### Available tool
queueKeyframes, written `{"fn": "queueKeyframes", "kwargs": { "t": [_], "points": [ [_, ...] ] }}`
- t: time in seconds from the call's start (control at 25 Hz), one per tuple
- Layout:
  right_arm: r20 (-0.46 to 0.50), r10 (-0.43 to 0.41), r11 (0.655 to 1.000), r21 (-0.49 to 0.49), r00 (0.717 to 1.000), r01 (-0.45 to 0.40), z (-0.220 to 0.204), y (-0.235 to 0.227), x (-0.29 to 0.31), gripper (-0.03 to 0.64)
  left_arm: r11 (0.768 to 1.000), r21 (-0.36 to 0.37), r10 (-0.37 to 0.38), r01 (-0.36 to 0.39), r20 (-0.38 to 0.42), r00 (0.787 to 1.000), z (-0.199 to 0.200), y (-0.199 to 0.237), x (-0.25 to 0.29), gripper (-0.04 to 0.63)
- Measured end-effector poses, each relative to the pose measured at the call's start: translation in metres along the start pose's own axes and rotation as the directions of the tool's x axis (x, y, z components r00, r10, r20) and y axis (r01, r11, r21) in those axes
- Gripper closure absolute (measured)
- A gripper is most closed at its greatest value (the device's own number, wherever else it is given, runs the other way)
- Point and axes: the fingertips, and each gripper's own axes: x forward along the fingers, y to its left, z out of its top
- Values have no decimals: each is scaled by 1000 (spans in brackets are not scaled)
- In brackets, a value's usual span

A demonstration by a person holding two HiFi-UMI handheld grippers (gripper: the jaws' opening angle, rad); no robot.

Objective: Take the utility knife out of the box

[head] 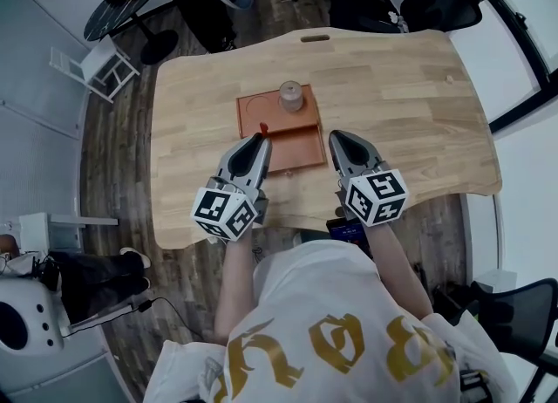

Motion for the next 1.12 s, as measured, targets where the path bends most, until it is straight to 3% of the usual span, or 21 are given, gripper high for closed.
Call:
{"fn": "queueKeyframes", "kwargs": {
  "t": [0.48, 1.12],
  "points": [
    [10, -16, 999, -46, 1000, 17, 7, 4, -5, 606, 999, 48, -11, 10, 16, 1000, 2, -9, -3, 535],
    [-8, 5, 997, -76, 1000, -6, 3, 13, -3, 606, 999, 43, -34, 34, 6, 999, -4, -12, -6, 535]
  ]
}}
